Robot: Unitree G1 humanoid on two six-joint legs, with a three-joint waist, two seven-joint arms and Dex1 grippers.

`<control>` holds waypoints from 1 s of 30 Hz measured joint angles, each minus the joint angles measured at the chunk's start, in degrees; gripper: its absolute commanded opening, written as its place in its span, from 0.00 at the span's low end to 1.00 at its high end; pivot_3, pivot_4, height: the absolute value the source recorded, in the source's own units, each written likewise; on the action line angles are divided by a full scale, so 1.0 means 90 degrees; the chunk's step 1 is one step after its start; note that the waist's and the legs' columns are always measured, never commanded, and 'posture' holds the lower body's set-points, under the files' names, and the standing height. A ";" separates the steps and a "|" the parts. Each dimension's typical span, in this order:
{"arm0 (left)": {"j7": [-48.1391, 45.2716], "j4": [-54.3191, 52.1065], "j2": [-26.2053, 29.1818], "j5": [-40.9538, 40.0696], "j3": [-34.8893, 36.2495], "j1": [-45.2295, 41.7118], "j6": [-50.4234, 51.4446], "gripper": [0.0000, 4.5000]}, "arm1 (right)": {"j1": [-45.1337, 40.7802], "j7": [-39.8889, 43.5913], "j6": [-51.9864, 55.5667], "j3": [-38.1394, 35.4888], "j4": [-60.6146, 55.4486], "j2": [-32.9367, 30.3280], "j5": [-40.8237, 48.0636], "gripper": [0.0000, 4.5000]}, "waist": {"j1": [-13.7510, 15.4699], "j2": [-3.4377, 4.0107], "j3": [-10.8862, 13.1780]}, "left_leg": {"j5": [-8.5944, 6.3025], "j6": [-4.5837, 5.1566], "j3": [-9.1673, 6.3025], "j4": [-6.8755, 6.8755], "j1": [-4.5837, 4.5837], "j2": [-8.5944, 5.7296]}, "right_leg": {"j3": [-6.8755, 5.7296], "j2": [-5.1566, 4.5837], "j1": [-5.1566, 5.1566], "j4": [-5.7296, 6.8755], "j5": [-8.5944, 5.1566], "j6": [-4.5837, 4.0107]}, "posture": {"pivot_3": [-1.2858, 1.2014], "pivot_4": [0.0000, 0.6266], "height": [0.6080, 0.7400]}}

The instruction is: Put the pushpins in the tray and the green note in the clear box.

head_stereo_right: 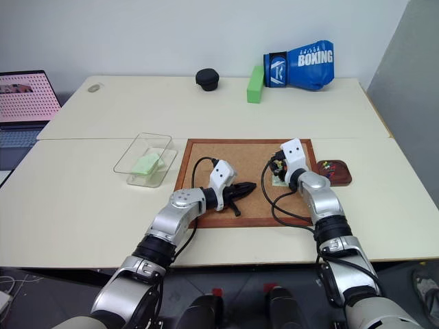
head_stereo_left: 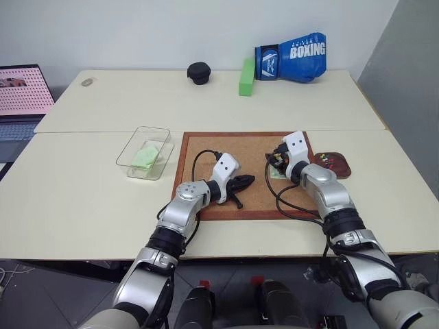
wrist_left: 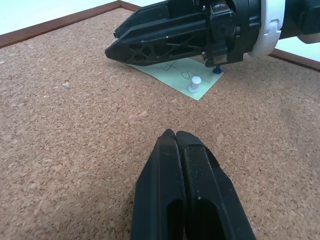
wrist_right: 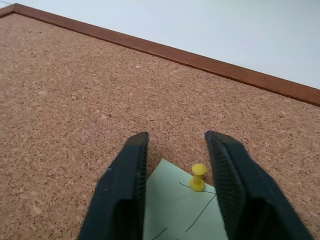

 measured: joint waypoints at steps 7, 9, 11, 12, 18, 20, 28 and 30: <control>0.0003 0.0016 -0.0003 0.0002 0.0014 -0.0020 0.0019 0.00 | -0.0093 0.0002 0.0000 -0.0012 0.0116 -0.0072 -0.0107 0.01 | -0.0001 0.0000 0.0000 | 0.0000 0.0000 0.0000 0.0000 0.0000 0.0000 | 0.0000 0.0000 0.0000 0.0000 0.0000 0.0000 | 0.52 0.24 1.00; 0.0004 0.0019 0.0000 0.0002 0.0018 -0.0023 0.0019 0.00 | -0.0117 0.0002 0.0000 -0.0013 0.0152 -0.0069 -0.0107 0.01 | -0.0002 0.0000 0.0000 | 0.0000 0.0000 0.0000 0.0000 0.0000 0.0000 | 0.0000 0.0000 0.0000 0.0000 0.0000 0.0000 | 0.52 0.24 1.00; 0.0006 0.0021 0.0000 0.0003 0.0019 -0.0026 0.0019 0.00 | -0.0122 -0.0002 -0.0011 -0.0033 0.0167 -0.0060 -0.0102 0.01 | -0.0003 0.0000 0.0000 | 0.0000 0.0000 0.0000 0.0000 0.0000 0.0000 | 0.0000 0.0000 0.0000 -0.0001 0.0000 0.0000 | 0.52 0.24 1.00; 0.0006 0.0027 0.0000 0.0003 0.0021 -0.0031 0.0019 0.00 | -0.0121 -0.0001 -0.0023 -0.0069 0.0177 -0.0046 -0.0091 0.01 | -0.0003 0.0000 0.0000 | 0.0000 0.0000 0.0000 0.0000 0.0000 0.0000 | 0.0000 0.0000 0.0000 -0.0001 0.0000 0.0000 | 0.52 0.24 1.00; -0.0028 0.0011 0.0007 0.0005 0.0039 -0.0045 0.0024 0.00 | 0.0067 0.0104 -0.0035 -0.0456 -0.0039 0.0087 0.0343 0.01 | -0.0003 0.0001 0.0001 | 0.0000 0.0000 -0.0001 -0.0008 -0.0005 0.0001 | 0.0000 0.0001 -0.0005 -0.0004 -0.0001 0.0000 | 0.52 0.24 1.00; -0.0059 -0.0001 0.0016 0.0007 0.0039 -0.0047 0.0021 0.00 | 0.0122 0.0148 -0.0036 -0.0499 -0.0149 0.0081 0.0387 0.01 | -0.0002 0.0001 0.0001 | 0.0000 0.0000 -0.0001 -0.0011 -0.0005 0.0000 | 0.0000 0.0001 -0.0006 -0.0006 -0.0001 0.0000 | 0.52 0.24 1.00; -0.0086 0.0012 0.0001 0.0127 0.0016 -0.0063 0.0045 0.00 | 0.0211 0.0274 -0.0165 -0.0638 -0.1029 -0.0020 0.0493 0.01 | 0.0001 0.0002 0.0001 | 0.0000 0.0000 -0.0001 -0.0011 -0.0005 0.0000 | -0.0001 0.0001 -0.0005 -0.0009 -0.0001 0.0001 | 0.52 0.24 1.00; -0.0090 0.0021 -0.0004 0.0131 0.0012 -0.0075 0.0048 0.00 | 0.0302 0.0275 -0.0156 -0.0643 -0.1112 -0.0018 0.0535 0.01 | 0.0002 0.0002 0.0001 | 0.0000 0.0000 -0.0001 -0.0011 -0.0005 0.0000 | -0.0001 0.0000 -0.0005 -0.0009 -0.0001 0.0000 | 0.52 0.24 1.00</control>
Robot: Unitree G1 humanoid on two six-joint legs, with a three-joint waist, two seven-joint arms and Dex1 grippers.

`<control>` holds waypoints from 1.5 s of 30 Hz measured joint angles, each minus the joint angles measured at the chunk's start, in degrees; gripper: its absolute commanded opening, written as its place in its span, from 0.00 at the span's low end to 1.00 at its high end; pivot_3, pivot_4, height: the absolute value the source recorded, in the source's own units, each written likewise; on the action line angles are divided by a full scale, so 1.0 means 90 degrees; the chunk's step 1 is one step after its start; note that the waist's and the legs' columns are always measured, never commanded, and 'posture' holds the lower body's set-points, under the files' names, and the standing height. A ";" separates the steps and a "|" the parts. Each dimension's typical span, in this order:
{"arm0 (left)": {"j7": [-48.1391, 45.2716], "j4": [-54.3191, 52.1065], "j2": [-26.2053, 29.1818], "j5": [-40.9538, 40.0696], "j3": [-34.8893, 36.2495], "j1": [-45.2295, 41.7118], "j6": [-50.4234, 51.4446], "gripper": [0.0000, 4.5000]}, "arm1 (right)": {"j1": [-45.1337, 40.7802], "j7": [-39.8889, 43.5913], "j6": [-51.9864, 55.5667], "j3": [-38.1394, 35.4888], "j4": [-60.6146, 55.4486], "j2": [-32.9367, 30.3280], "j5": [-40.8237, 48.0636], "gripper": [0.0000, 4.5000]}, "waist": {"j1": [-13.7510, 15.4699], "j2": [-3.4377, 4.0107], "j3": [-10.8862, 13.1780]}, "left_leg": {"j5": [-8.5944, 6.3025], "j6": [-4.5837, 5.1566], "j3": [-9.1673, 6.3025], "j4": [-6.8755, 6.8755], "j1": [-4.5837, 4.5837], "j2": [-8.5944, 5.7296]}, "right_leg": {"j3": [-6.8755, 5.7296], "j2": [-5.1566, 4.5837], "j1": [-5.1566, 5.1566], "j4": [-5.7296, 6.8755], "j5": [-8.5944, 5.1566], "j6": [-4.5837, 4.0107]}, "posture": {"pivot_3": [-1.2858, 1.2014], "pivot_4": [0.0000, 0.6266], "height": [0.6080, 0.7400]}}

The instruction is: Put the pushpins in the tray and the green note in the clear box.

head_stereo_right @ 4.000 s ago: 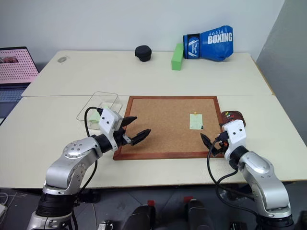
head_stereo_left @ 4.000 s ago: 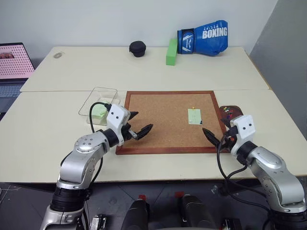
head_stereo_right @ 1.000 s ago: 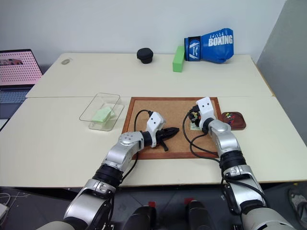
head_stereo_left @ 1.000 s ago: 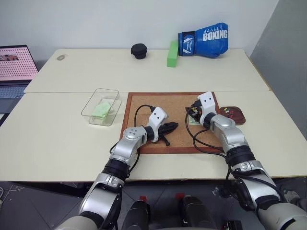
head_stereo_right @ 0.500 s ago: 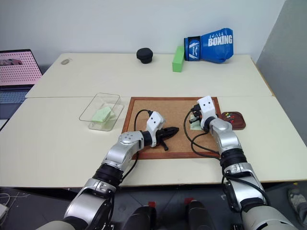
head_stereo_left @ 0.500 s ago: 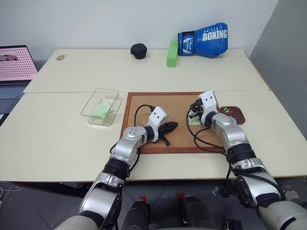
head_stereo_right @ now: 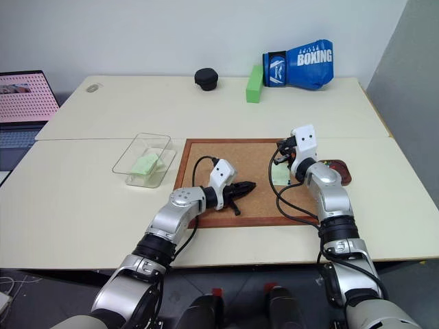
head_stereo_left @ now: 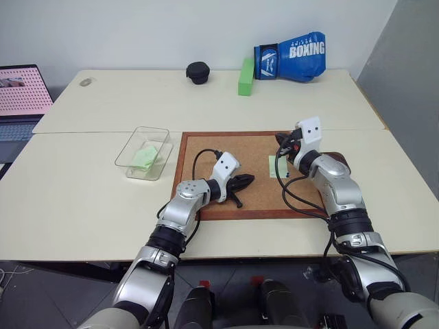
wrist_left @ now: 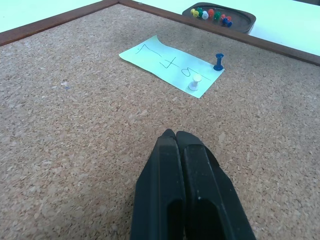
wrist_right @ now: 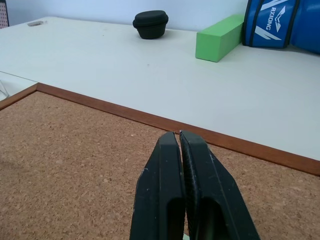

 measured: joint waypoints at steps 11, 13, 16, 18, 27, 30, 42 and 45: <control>-0.0111 -0.0015 -0.0025 0.0016 -0.0055 -0.0007 0.0008 0.00 | 0.0543 -0.1112 0.0223 -0.0763 -0.0606 -0.0389 -0.0035 0.01 | 0.0026 0.0000 0.0000 | 0.0000 0.0000 -0.0001 -0.0002 -0.0007 -0.0003 | -0.0001 -0.0004 0.0000 -0.0008 -0.0001 0.0000 | 0.52 0.24 1.00; -0.0124 -0.0038 -0.0015 0.0019 -0.0063 0.0003 0.0029 0.00 | 0.0691 -0.1441 0.0317 -0.1019 -0.0614 -0.0565 -0.0109 0.01 | 0.0019 0.0000 0.0000 | 0.0000 0.0000 0.0001 -0.0003 -0.0006 -0.0002 | 0.0001 -0.0003 0.0000 -0.0010 -0.0001 0.0000 | 0.52 0.24 1.00; -0.0114 -0.0081 -0.0013 0.0020 -0.0049 0.0036 0.0025 0.00 | 0.0916 -0.1695 0.0537 -0.1242 -0.0677 -0.0744 -0.0136 0.01 | 0.0012 0.0000 0.0000 | 0.0000 0.0000 0.0001 -0.0004 -0.0004 -0.0001 | 0.0001 -0.0002 0.0000 -0.0009 -0.0001 0.0000 | 0.52 0.24 1.00; -0.0104 -0.0079 -0.0012 0.0025 -0.0040 0.0038 0.0025 0.00 | 0.1061 -0.1749 0.0735 -0.1263 -0.0793 -0.0773 -0.0115 0.01 | -0.0004 0.0000 0.0000 | 0.0000 0.0001 0.0002 -0.0003 -0.0003 0.0000 | 0.0003 0.0000 0.0000 -0.0007 -0.0001 0.0000 | 0.52 0.24 1.00; -0.0138 -0.0077 -0.0046 0.0051 -0.0068 0.0024 0.0015 0.00 | 0.1214 -0.1782 0.1296 -0.1350 -0.1086 -0.0697 0.0310 0.06 | 0.0011 0.0000 0.0000 | 0.0000 0.0001 0.0002 -0.0003 -0.0006 -0.0001 | 0.0002 0.0000 0.0000 -0.0010 -0.0001 0.0001 | 0.52 0.24 1.00; -0.0146 -0.0077 -0.0052 0.0052 -0.0068 0.0024 0.0020 0.00 | 0.1214 -0.1805 0.1313 -0.1440 -0.1094 -0.0709 0.0383 0.17 | 0.0011 0.0000 0.0000 | 0.0000 0.0001 0.0002 -0.0003 -0.0006 -0.0002 | 0.0003 0.0000 0.0000 -0.0011 -0.0001 0.0001 | 0.52 0.24 1.00; -0.0223 -0.0083 -0.0048 0.0110 -0.0080 0.0025 0.0009 0.00 | 0.1298 -0.1797 0.1337 -0.1473 -0.1094 -0.0758 0.0373 0.73 | 0.0011 0.0000 0.0000 | 0.0000 0.0001 0.0002 -0.0003 -0.0006 -0.0001 | 0.0002 0.0000 0.0000 -0.0012 -0.0002 0.0001 | 0.52 0.24 1.00; -0.0227 -0.0083 -0.0053 0.0114 -0.0079 0.0025 0.0004 0.00 | 0.1376 -0.1699 0.1234 -0.1282 -0.1126 -0.0966 0.0192 0.85 | 0.0011 0.0000 0.0000 | 0.0000 0.0001 0.0002 -0.0003 -0.0007 -0.0002 | 0.0002 0.0000 0.0000 -0.0014 -0.0002 0.0001 | 0.52 0.24 1.00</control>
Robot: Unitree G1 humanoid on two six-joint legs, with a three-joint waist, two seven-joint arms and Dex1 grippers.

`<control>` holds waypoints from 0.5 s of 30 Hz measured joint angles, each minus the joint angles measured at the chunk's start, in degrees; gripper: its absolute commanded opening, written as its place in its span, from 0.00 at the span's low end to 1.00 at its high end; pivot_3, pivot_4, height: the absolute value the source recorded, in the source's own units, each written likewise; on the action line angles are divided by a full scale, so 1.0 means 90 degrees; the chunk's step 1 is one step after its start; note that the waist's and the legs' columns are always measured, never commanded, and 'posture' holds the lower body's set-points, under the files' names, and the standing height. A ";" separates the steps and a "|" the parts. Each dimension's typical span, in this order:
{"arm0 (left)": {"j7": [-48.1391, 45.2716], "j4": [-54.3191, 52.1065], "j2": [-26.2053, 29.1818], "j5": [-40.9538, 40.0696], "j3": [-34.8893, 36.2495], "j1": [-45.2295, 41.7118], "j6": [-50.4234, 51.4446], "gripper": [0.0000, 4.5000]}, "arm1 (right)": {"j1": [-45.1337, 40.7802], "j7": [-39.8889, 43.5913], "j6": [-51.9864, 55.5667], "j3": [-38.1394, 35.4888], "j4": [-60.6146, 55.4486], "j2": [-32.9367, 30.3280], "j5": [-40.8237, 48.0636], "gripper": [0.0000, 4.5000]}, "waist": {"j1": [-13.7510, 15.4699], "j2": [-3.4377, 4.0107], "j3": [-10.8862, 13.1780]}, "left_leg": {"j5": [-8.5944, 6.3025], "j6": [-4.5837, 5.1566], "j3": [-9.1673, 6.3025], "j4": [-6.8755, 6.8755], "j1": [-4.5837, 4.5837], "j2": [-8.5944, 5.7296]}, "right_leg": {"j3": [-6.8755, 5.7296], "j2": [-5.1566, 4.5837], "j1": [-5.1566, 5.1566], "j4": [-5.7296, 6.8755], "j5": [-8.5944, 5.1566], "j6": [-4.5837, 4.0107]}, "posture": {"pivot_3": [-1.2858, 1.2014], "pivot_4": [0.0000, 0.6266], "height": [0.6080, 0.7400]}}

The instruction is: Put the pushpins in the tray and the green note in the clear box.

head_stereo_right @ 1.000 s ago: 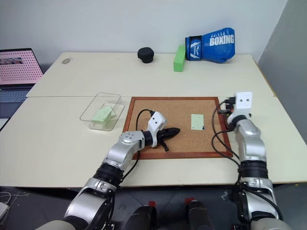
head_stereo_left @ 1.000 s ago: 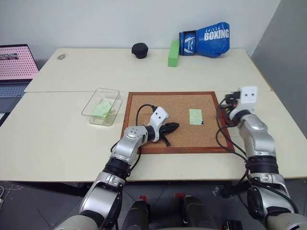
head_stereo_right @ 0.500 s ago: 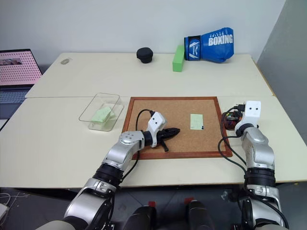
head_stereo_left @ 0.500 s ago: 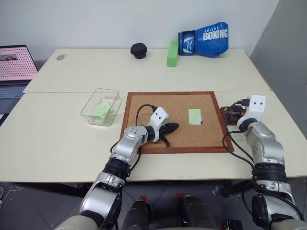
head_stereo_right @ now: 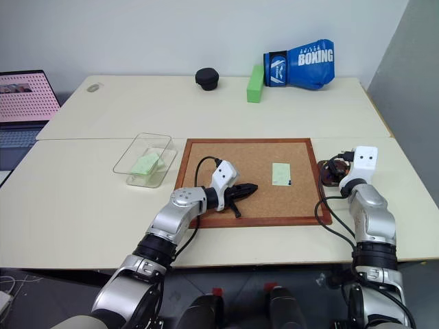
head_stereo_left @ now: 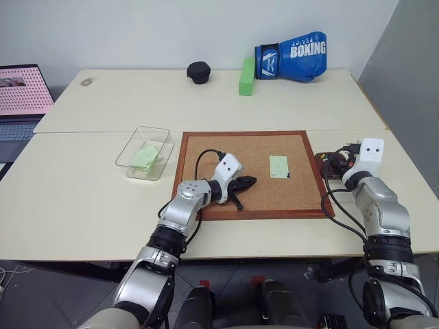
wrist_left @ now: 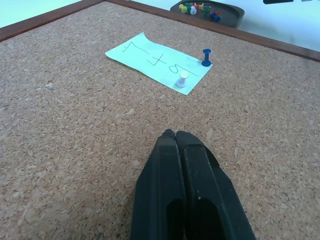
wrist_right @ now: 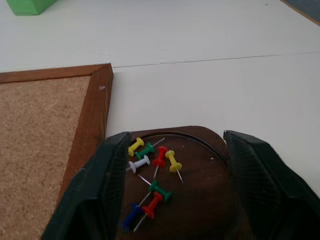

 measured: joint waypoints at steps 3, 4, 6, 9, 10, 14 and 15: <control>-0.0008 0.0000 0.0003 0.0005 0.0001 0.0001 0.0001 0.00 | 0.0185 0.0382 -0.0276 0.0333 -0.0288 -0.0185 -0.0134 0.85 | -0.0002 0.0000 0.0000 | 0.0000 0.0000 0.0000 -0.0001 0.0001 0.0001 | -0.0001 0.0001 0.0000 0.0000 -0.0001 0.0001 | 0.52 0.24 1.00; -0.0008 0.0002 0.0000 0.0007 0.0002 0.0001 0.0001 0.00 | 0.0294 0.0683 -0.0370 0.0556 -0.0486 -0.0277 -0.0157 0.85 | -0.0003 0.0000 0.0000 | 0.0000 0.0000 0.0000 0.0000 0.0001 0.0001 | -0.0001 0.0001 0.0000 0.0000 -0.0001 0.0001 | 0.52 0.24 1.00; -0.0008 0.0002 -0.0007 0.0008 0.0002 -0.0001 -0.0002 0.00 | 0.0544 0.1248 -0.0426 0.0958 -0.0827 -0.0430 -0.0165 0.85 | -0.0004 0.0000 0.0000 | 0.0000 0.0000 -0.0001 0.0000 0.0000 0.0001 | -0.0003 0.0001 0.0001 -0.0003 -0.0001 0.0002 | 0.52 0.24 1.00; -0.0008 0.0000 -0.0017 0.0008 0.0002 -0.0001 -0.0003 0.00 | 0.0951 0.1985 -0.0507 0.1406 -0.1209 -0.0451 -0.0053 0.85 | -0.0001 -0.0001 0.0000 | 0.0000 -0.0001 -0.0001 0.0000 -0.0001 0.0001 | -0.0002 0.0000 0.0001 -0.0004 -0.0002 0.0003 | 0.52 0.24 1.00; -0.0007 0.0000 -0.0018 0.0008 0.0003 -0.0001 0.0000 0.00 | 0.1060 0.2178 -0.0508 0.1524 -0.1333 -0.0449 -0.0001 0.85 | 0.0000 -0.0001 0.0000 | 0.0000 -0.0001 -0.0001 0.0000 -0.0001 0.0001 | -0.0002 0.0000 0.0001 -0.0004 -0.0002 0.0003 | 0.52 0.24 1.00; 0.0001 0.0000 -0.0013 0.0019 0.0006 0.0000 0.0005 0.00 | 0.1169 0.2454 -0.0509 0.1631 -0.1630 -0.0341 0.0195 0.85 | 0.0005 -0.0002 0.0001 | 0.0000 -0.0001 -0.0002 0.0002 0.0000 0.0002 | -0.0004 0.0000 0.0001 -0.0004 -0.0001 0.0004 | 0.52 0.24 1.00; 0.0000 0.0000 -0.0012 0.0019 0.0009 0.0000 0.0005 0.00 | 0.1169 0.2459 -0.0510 0.1632 -0.1639 -0.0277 0.0210 0.85 | 0.0005 -0.0002 0.0001 | 0.0000 -0.0001 -0.0002 0.0002 0.0000 0.0002 | -0.0004 0.0000 0.0001 -0.0004 -0.0002 0.0004 | 0.52 0.24 1.00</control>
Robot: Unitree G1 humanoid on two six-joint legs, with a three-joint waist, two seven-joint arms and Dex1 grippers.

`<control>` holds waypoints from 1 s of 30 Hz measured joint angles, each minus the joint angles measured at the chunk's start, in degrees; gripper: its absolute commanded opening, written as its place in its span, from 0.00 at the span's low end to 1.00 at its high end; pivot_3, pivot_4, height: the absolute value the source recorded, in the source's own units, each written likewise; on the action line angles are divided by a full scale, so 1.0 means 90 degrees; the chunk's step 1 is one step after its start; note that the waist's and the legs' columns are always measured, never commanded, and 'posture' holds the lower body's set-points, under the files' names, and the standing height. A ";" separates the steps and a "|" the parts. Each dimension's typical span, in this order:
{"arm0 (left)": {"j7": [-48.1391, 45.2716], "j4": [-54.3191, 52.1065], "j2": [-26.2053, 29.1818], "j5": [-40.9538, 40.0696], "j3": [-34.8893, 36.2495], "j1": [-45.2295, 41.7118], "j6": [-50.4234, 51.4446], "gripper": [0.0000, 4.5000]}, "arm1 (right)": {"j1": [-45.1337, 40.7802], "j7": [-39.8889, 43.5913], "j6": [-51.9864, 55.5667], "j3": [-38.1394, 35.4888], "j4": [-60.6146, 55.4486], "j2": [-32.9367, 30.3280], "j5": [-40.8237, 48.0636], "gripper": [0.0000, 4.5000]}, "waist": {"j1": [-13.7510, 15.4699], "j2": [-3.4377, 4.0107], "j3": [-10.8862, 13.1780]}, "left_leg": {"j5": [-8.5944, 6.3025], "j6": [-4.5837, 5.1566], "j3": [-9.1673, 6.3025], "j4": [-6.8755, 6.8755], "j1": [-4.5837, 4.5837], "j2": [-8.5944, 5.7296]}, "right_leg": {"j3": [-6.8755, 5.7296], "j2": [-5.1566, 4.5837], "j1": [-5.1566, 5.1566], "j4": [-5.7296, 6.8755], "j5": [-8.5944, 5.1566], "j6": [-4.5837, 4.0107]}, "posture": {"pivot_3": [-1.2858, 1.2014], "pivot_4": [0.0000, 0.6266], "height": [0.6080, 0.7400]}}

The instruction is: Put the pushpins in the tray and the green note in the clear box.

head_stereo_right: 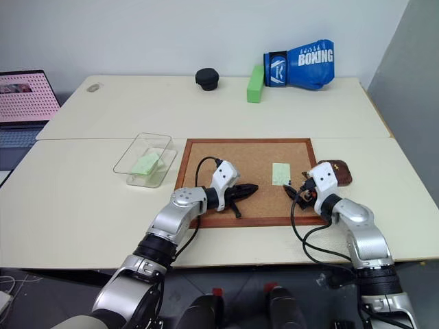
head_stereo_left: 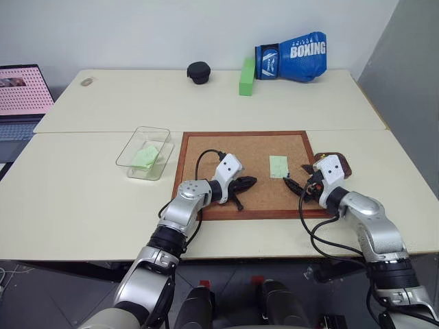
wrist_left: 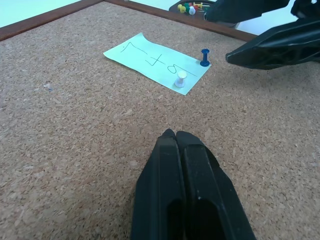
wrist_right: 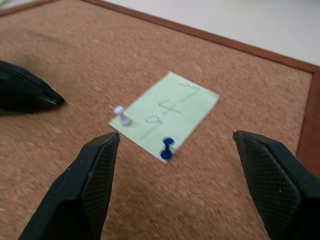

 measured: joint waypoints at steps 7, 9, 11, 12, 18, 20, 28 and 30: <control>-0.0001 -0.0028 0.0011 0.0004 0.0002 0.0006 0.0023 0.00 | -0.0122 -0.0067 -0.0142 0.0118 0.0277 0.0320 -0.0037 0.85 | 0.0000 0.0000 0.0000 | 0.0000 0.0000 0.0000 0.0000 0.0000 0.0000 | -0.0001 0.0000 0.0000 0.0000 0.0000 -0.0001 | 0.52 0.24 1.00; -0.0003 -0.0028 0.0010 0.0008 0.0001 0.0005 0.0024 0.00 | -0.0225 -0.0086 -0.0200 0.0118 0.0475 0.0345 -0.0049 0.85 | 0.0000 0.0000 0.0000 | 0.0000 0.0000 -0.0001 0.0000 0.0000 0.0000 | -0.0001 0.0000 0.0000 0.0000 0.0000 -0.0001 | 0.52 0.24 1.00; -0.0003 -0.0028 0.0008 0.0007 0.0001 0.0005 0.0028 0.00 | -0.0256 -0.0091 -0.0286 0.0118 0.0579 0.0357 -0.0076 0.82 | 0.0000 0.0000 0.0000 | 0.0000 0.0000 -0.0001 -0.0001 0.0000 0.0000 | -0.0001 0.0000 0.0000 0.0000 0.0000 -0.0001 | 0.52 0.24 1.00; -0.0002 -0.0029 0.0007 0.0007 0.0002 0.0005 0.0029 0.00 | -0.0256 -0.0091 -0.0304 0.0118 0.0605 0.0372 -0.0083 0.77 | 0.0000 0.0000 0.0000 | 0.0000 0.0000 -0.0001 -0.0001 0.0000 0.0000 | -0.0001 0.0000 0.0000 0.0000 0.0000 -0.0001 | 0.52 0.24 1.00; 0.0004 -0.0034 0.0019 0.0010 0.0007 0.0002 0.0059 0.00 | -0.0257 -0.0159 -0.0431 0.0167 0.0846 0.0375 -0.0285 0.54 | 0.0000 0.0000 0.0000 | 0.0000 0.0000 -0.0001 -0.0001 0.0000 0.0000 | -0.0001 0.0000 0.0000 0.0000 0.0000 -0.0001 | 0.52 0.24 1.00; 0.0008 -0.0043 0.0030 0.0010 0.0010 0.0002 0.0079 0.00 | -0.0257 -0.0163 -0.0432 0.0167 0.0846 0.0376 -0.0289 0.46 | -0.0001 0.0000 0.0000 | 0.0000 0.0000 -0.0001 -0.0001 0.0000 0.0000 | -0.0001 0.0000 0.0000 0.0000 0.0000 -0.0001 | 0.52 0.24 1.00; 0.0018 -0.0055 0.0029 0.0009 0.0010 0.0002 0.0104 0.00 | -0.0259 -0.0180 -0.0435 0.0163 0.0855 0.0373 -0.0298 0.11 | 0.0000 0.0000 0.0000 | 0.0000 0.0000 -0.0001 -0.0001 0.0000 0.0000 | -0.0001 0.0000 0.0000 0.0000 0.0000 -0.0001 | 0.52 0.24 1.00; 0.0018 -0.0055 0.0028 0.0009 0.0013 0.0003 0.0107 0.00 | -0.0272 -0.0206 -0.0436 0.0142 0.0873 0.0353 -0.0300 0.01 | 0.0000 0.0000 0.0000 | 0.0000 0.0000 0.0000 -0.0001 0.0000 0.0000 | -0.0001 0.0000 0.0000 0.0000 0.0000 -0.0001 | 0.52 0.24 1.00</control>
